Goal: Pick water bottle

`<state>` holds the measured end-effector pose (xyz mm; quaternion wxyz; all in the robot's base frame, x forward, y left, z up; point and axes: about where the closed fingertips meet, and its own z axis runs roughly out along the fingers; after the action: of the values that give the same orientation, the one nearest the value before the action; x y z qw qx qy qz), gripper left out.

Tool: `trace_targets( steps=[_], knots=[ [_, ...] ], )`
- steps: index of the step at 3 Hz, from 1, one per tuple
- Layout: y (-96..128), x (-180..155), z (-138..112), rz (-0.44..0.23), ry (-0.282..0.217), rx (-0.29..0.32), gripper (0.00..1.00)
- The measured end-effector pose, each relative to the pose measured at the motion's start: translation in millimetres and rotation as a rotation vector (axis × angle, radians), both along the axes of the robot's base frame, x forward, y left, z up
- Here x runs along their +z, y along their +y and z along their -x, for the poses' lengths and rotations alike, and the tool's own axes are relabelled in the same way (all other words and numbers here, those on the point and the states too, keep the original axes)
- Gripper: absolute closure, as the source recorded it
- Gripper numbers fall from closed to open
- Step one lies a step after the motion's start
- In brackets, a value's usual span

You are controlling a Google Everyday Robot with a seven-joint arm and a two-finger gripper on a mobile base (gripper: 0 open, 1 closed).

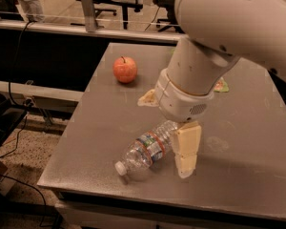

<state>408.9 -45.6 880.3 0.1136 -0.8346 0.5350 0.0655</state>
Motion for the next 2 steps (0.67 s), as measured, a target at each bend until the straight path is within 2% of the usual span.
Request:
trace_targets(
  steps=[2],
  knots=[
    [12.0, -19.9, 0.6, 0.074, -0.021, 0.099, 0.0]
  ],
)
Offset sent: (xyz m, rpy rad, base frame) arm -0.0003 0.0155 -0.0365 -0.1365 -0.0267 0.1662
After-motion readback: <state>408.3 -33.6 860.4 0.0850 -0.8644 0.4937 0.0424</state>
